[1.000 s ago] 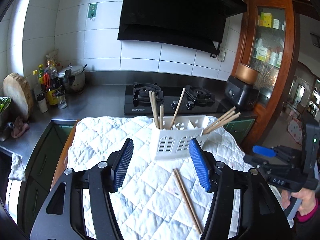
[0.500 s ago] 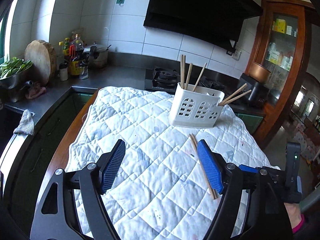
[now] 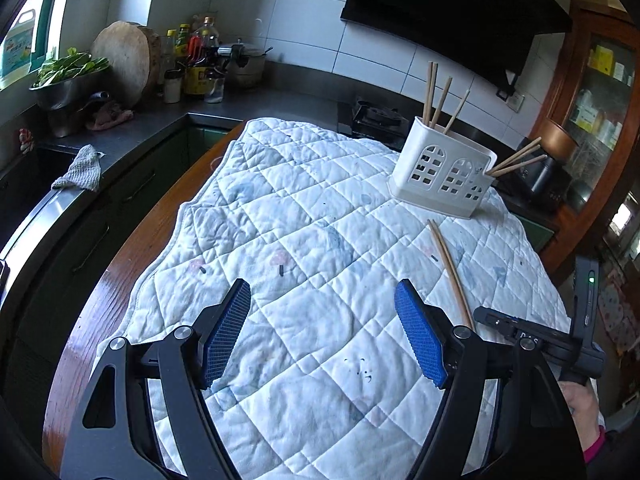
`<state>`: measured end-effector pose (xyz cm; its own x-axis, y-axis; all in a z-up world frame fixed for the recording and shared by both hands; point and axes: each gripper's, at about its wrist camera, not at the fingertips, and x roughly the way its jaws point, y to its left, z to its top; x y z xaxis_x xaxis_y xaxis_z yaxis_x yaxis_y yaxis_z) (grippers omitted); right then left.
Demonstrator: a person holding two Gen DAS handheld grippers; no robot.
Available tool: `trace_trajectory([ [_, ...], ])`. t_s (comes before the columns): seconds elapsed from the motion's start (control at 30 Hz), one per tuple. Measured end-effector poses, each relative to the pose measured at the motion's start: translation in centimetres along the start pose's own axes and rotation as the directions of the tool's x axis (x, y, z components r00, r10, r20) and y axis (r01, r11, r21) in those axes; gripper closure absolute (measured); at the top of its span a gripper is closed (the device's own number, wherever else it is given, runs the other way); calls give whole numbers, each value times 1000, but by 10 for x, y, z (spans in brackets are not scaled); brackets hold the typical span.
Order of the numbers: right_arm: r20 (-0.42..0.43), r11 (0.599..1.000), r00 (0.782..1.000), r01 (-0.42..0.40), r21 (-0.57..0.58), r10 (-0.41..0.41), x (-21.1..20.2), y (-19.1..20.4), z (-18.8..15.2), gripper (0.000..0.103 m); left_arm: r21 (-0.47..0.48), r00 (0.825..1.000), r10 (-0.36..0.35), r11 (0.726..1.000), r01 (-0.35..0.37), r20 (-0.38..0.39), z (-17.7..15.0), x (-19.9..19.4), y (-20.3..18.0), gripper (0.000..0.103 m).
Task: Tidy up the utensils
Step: 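Move both open tools back toward the last two chopsticks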
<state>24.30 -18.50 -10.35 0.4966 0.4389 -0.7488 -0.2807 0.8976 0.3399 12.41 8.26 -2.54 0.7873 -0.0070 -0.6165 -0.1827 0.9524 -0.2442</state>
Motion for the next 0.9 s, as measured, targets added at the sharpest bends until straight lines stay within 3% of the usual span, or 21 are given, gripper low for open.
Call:
trace_trajectory([
  [0.43,-10,1000,1000,7,4,-7,15,2,10,88,-5,1000,15,1000,-15,-26,-8,10,5,29],
  [0.7,-16,995,996,91,-41,-92,24,12,11,92,0,999,11,1000,-11,-39,-12,13,4,29],
  [0.9,30,973,981,194,-123,-192,29,27,7,94,3,999,6,1000,-6,-44,-15,13,-1,29],
])
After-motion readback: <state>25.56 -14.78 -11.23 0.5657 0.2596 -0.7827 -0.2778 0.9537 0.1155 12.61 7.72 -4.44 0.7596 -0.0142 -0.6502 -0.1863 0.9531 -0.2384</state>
